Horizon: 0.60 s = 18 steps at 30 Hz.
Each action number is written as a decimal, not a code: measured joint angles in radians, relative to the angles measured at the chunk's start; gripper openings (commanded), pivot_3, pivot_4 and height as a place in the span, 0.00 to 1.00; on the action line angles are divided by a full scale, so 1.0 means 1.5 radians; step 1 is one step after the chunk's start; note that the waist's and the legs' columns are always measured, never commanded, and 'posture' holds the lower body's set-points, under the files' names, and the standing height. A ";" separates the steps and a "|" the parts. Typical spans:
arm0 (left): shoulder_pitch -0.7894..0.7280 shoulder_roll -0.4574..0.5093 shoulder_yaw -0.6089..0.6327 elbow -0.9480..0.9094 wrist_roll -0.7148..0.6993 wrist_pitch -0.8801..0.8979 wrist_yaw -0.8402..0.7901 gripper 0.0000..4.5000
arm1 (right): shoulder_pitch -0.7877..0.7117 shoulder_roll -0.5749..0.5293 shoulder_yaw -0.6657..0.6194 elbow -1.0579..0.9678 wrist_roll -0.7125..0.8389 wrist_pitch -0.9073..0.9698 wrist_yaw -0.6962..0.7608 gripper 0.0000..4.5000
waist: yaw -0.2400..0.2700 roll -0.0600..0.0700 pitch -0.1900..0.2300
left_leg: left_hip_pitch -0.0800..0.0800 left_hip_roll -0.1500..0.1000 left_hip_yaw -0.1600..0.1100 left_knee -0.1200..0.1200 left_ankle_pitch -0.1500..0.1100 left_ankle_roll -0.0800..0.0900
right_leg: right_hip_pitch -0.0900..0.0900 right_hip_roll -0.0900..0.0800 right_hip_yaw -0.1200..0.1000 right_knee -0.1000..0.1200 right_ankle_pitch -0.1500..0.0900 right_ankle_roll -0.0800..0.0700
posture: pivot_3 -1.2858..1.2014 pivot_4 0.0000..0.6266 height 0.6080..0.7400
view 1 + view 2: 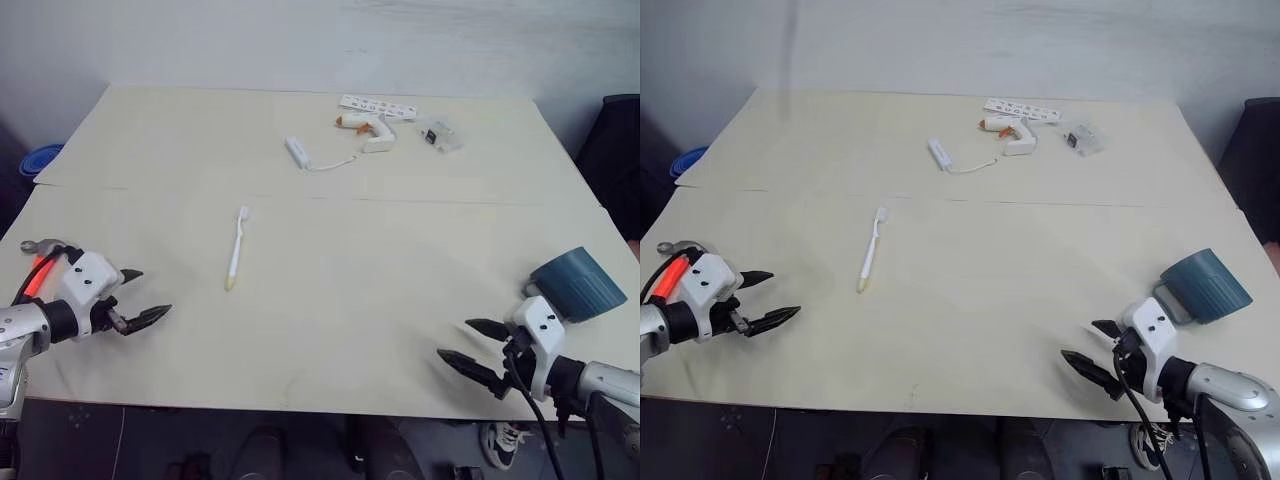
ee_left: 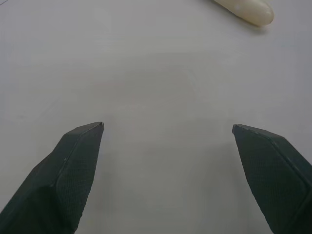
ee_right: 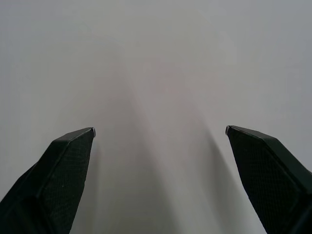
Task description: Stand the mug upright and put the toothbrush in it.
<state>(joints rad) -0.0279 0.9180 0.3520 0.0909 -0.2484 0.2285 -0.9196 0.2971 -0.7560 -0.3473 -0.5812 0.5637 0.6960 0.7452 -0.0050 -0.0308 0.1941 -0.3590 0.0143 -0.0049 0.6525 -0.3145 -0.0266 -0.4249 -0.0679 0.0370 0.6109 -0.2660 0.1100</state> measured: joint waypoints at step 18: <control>-0.005 0.000 0.001 -0.003 -0.016 0.031 -0.006 1.00 | -0.033 0.012 0.012 0.031 -0.001 -0.003 -0.014 1.00 | -0.002 0.000 0.000 | 0.000 0.000 0.000 0.000 0.000 0.000 | 0.000 0.000 0.000 0.000 0.000 0.000 | 0.52 0.24 1.00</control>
<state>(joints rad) -0.0356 0.9176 0.3528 0.0864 -0.2719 0.2752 -0.9283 0.2483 -0.7386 -0.3287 -0.5350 0.5616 0.6919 0.7238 -0.0074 -0.0308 0.1941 -0.3588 0.0142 -0.0046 0.6527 -0.3145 -0.0266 -0.4249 -0.0678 0.0373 0.6114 -0.2659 0.1101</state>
